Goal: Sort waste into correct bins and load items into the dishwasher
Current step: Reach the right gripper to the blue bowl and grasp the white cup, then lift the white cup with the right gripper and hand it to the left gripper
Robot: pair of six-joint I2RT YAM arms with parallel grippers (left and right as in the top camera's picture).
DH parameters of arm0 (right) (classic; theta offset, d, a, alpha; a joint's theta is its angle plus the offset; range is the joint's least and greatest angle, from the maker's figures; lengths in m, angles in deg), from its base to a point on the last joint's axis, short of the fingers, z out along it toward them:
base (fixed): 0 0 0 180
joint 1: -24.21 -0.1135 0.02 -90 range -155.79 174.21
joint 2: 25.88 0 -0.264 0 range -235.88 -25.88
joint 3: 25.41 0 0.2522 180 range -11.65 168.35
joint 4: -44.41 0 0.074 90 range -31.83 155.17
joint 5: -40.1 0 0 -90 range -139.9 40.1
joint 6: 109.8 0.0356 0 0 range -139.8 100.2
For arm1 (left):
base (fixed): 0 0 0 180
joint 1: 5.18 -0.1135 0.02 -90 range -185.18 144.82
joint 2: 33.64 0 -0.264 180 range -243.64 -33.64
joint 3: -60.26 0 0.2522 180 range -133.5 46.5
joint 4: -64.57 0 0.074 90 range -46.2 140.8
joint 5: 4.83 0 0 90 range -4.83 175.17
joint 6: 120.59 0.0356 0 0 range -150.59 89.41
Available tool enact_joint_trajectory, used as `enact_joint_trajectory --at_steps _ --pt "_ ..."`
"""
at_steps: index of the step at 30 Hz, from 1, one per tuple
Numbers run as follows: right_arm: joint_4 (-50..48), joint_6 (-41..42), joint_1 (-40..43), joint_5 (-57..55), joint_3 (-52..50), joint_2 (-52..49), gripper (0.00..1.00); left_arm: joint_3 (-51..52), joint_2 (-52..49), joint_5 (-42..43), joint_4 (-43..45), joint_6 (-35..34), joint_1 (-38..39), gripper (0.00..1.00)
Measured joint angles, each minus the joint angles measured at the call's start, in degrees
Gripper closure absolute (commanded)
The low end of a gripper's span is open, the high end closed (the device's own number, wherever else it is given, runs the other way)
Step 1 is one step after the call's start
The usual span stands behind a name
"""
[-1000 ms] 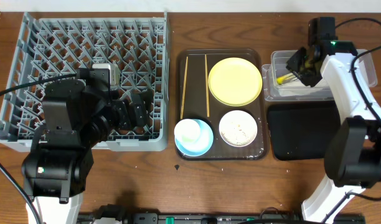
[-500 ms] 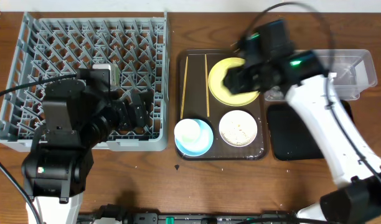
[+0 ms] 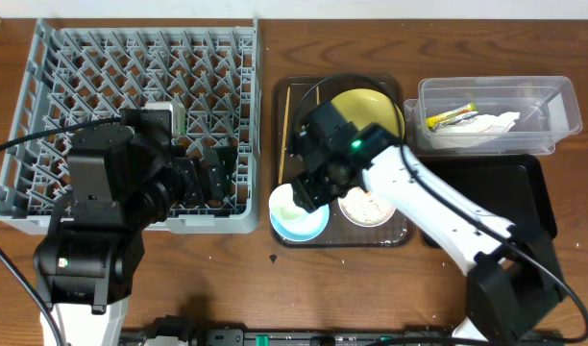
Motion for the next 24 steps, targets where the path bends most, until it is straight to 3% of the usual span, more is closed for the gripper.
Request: enact_joint_trajectory --at_steps 4,8,13,17,24 --pt "-0.83 2.21 -1.38 -3.15 -0.74 -2.62 0.86 0.00 0.00 0.02 -0.39 0.00 0.00 0.07" --pt "-0.31 3.76 -1.16 -5.27 -1.18 -3.65 0.98 0.00 0.00 0.02 -0.61 -0.02 0.00 0.07" --pt "3.67 4.28 0.74 -5.84 0.39 -3.30 0.99 0.00 0.00 0.02 -0.44 -0.79 0.00 0.04" --pt "5.64 3.34 5.07 -3.93 3.50 -0.72 0.99 0.00 0.00 0.79 2.54 -6.23 -0.26 0.02" --pt "4.90 -1.53 18.08 13.09 8.37 7.85 0.99 0.00 -0.52 14.80 8.70 -12.90 -6.51 0.02"
